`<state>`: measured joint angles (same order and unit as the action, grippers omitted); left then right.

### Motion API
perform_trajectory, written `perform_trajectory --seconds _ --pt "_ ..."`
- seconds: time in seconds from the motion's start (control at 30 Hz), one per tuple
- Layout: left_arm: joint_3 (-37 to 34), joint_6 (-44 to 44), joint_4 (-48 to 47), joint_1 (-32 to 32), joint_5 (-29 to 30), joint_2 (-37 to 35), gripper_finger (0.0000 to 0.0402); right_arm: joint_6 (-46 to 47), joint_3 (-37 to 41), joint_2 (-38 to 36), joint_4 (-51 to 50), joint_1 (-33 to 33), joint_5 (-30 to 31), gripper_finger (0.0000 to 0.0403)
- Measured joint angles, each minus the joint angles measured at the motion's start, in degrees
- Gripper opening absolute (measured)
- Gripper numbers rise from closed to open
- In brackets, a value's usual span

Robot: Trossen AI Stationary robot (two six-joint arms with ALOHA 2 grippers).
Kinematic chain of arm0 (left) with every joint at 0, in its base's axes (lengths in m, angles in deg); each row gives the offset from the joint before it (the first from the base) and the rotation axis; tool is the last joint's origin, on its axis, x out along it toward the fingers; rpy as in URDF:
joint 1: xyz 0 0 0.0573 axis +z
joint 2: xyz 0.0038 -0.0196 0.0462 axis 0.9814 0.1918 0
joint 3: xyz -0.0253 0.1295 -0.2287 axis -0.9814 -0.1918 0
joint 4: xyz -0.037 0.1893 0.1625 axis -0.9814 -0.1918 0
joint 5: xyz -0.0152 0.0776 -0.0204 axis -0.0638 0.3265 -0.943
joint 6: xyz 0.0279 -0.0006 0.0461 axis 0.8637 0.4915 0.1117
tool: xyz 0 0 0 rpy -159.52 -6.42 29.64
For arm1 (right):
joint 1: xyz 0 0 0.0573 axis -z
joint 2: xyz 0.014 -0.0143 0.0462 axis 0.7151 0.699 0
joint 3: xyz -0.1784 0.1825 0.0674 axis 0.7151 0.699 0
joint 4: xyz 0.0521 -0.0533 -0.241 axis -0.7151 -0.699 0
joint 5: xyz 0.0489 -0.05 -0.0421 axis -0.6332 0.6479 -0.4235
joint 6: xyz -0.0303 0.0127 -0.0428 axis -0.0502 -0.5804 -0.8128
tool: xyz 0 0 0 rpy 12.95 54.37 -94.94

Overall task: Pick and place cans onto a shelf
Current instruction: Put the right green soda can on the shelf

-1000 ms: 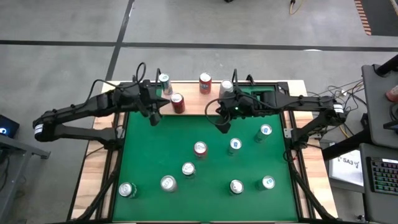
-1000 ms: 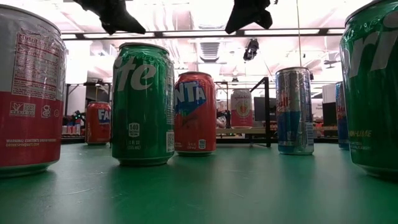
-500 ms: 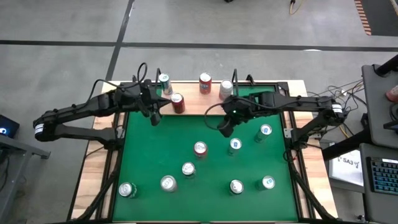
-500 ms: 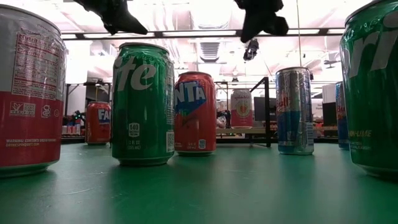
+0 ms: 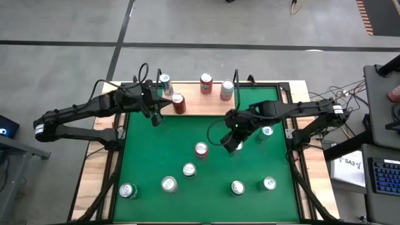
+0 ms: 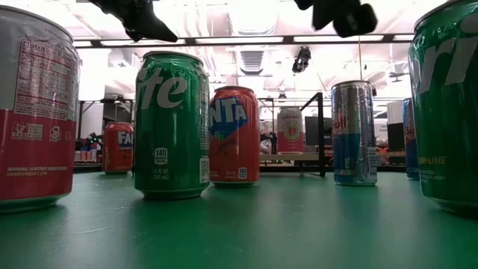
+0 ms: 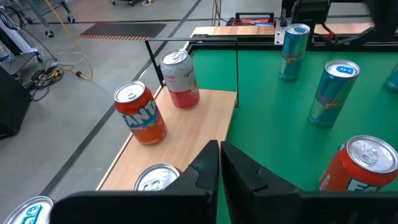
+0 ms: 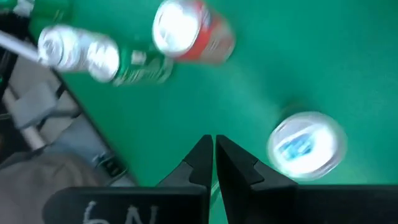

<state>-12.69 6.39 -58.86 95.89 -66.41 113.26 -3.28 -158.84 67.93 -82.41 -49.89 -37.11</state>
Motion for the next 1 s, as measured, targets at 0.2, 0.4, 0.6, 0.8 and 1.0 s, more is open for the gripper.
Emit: perform_trajectory --seconds 0.2,0.4,0.6,0.8,1.0 --pt "0.0 0.0 0.7 0.0 0.0 0.0 0.0 12.7 0.0 1.7 -0.4 -6.2 -4.9 0.0012" --pt "0.0 0.0 1.4 0.0 0.0 0.1 0.0 23.3 0.0 5.1 -0.3 -14.4 -9.1 0.0012" --pt "0.0 0.0 1.9 0.0 -0.1 0.1 0.0 29.2 0.0 8.4 -0.3 -20.2 -6.6 0.0012" --pt "0.0 0.2 2.0 0.0 -0.2 0.1 0.0 31.1 0.0 11.1 -0.3 -23.5 -5.6 0.0012" --pt "0.0 0.2 2.5 0.0 -0.2 0.1 0.0 28.3 -0.3 12.0 -0.4 -23.7 -0.5 0.0012"
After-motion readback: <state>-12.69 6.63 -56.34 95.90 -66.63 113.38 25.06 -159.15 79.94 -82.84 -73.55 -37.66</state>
